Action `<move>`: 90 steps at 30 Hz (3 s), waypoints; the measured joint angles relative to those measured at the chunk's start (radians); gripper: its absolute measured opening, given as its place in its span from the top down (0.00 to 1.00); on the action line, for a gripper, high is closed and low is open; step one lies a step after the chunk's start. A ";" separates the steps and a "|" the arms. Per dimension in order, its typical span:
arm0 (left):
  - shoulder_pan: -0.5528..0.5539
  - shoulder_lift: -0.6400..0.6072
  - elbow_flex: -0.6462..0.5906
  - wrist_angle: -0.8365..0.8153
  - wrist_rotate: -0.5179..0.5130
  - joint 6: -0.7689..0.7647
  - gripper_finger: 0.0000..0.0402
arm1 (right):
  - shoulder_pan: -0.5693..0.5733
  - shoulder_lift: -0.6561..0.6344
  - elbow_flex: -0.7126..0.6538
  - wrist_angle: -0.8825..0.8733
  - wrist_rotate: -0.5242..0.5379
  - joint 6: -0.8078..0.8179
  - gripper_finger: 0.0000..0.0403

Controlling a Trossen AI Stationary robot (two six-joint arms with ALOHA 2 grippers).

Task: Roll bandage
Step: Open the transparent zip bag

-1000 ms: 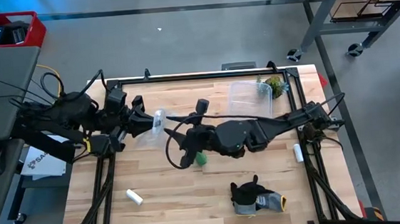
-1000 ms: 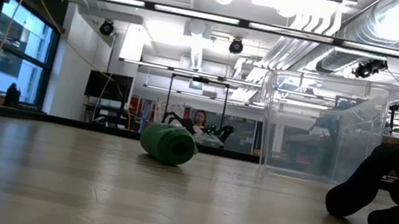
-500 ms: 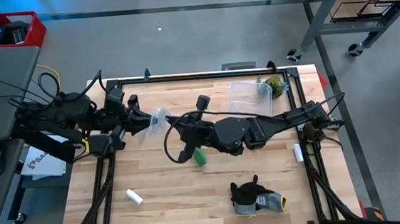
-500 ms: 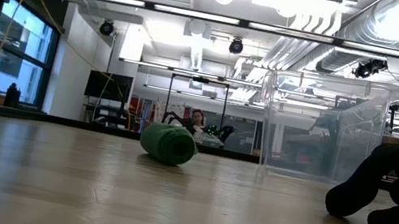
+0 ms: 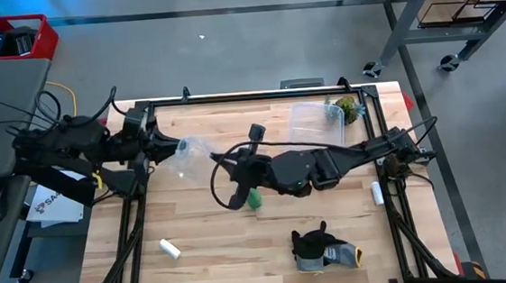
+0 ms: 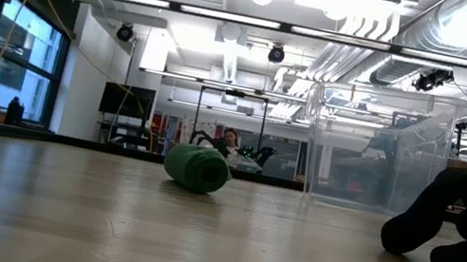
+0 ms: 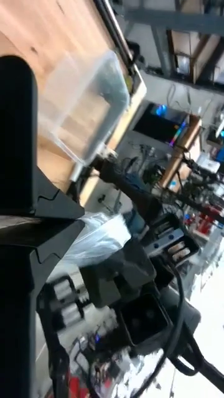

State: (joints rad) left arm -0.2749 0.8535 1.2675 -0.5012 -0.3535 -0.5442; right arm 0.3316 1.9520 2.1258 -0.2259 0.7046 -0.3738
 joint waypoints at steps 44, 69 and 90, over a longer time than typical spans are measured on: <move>-0.159 0.122 0.000 0.063 -0.213 0.749 1.00 | -0.064 -0.022 0.001 -0.092 -0.043 0.169 0.66; -0.159 0.162 0.000 0.121 -0.145 0.816 1.00 | -0.075 -0.022 0.001 -0.105 -0.071 0.197 0.98; -0.127 0.103 0.000 -0.011 -0.352 0.739 1.00 | -0.041 -0.009 0.000 -0.272 -0.330 0.386 1.00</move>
State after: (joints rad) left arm -0.4017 0.9562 1.2675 -0.5121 -0.7060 0.1951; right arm 0.2909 1.9430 2.1262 -0.4980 0.3744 0.0124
